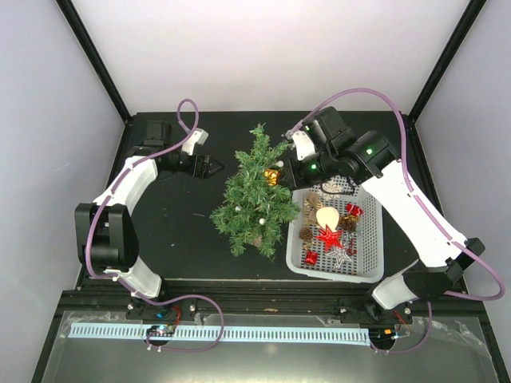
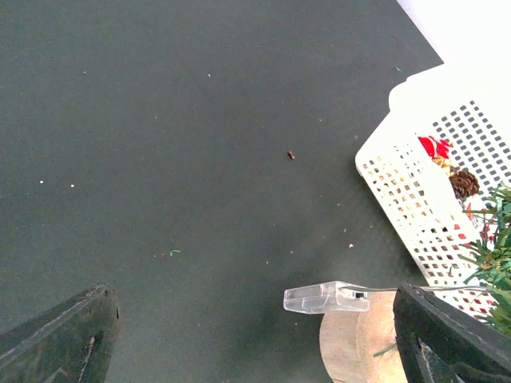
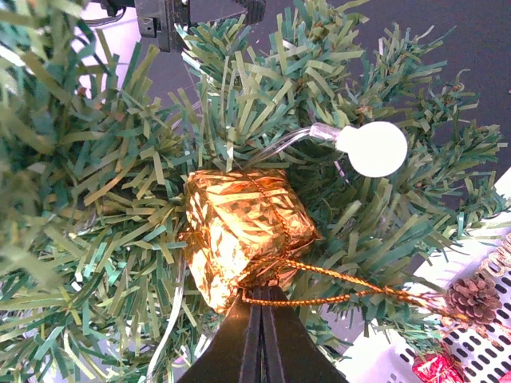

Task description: Decorate the small christmas tree

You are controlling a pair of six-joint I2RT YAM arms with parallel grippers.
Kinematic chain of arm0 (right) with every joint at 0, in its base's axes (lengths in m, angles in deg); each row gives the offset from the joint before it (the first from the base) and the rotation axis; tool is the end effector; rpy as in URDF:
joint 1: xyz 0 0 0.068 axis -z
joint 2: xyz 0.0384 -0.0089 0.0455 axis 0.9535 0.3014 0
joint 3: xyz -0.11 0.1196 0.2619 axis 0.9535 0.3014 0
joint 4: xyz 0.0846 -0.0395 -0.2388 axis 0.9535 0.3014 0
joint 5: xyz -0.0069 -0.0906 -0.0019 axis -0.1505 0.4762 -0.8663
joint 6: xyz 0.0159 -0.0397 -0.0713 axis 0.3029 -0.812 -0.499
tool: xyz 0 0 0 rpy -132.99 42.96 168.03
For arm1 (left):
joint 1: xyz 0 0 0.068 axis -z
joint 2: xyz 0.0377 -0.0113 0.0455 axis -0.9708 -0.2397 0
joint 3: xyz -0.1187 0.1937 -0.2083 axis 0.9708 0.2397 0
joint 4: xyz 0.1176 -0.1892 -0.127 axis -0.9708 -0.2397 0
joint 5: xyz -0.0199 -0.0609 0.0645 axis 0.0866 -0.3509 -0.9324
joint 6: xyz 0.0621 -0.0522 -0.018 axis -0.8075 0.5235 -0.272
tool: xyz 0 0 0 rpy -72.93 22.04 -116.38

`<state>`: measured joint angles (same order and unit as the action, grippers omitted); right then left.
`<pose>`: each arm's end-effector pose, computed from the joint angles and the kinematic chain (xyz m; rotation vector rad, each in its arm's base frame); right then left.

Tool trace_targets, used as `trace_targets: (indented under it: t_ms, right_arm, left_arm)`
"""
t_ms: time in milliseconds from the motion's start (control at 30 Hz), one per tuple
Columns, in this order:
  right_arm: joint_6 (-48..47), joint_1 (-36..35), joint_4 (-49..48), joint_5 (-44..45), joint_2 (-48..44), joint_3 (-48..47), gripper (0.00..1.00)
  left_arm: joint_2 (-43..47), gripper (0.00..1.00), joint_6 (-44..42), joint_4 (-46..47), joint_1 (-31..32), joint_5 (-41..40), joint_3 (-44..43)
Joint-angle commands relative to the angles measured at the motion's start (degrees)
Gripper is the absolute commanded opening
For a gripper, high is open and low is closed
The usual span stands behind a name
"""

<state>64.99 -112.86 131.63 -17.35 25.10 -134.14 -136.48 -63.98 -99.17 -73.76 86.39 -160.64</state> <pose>0.2045 0.2064 0.4377 -0.5006 2.5977 0.8746 0.3503 -0.0661 0.2835 0.5867 2.2595 -0.9018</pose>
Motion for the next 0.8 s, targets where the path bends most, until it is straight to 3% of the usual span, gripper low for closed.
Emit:
trace_targets:
  t_ms: [0, 600, 767]
  right_arm:
    - [-0.78, -0.09, -0.35, 0.76, -1.64, -0.89, 0.05]
    - [-0.44, -0.03, 3.39, 4.71, -3.6, -2.48, 0.06]
    - [0.71, 0.35, 6.23, 8.06, -7.05, -0.08, 0.17]
  left_arm:
    - [0.38, 0.94, -0.18, 0.68, 0.19, 0.01, -0.19]
    - [0.69, 0.94, -0.62, 0.56, 0.25, -0.6, 0.11]
    - [0.82, 0.94, -0.89, 0.35, 0.18, -1.16, 0.2]
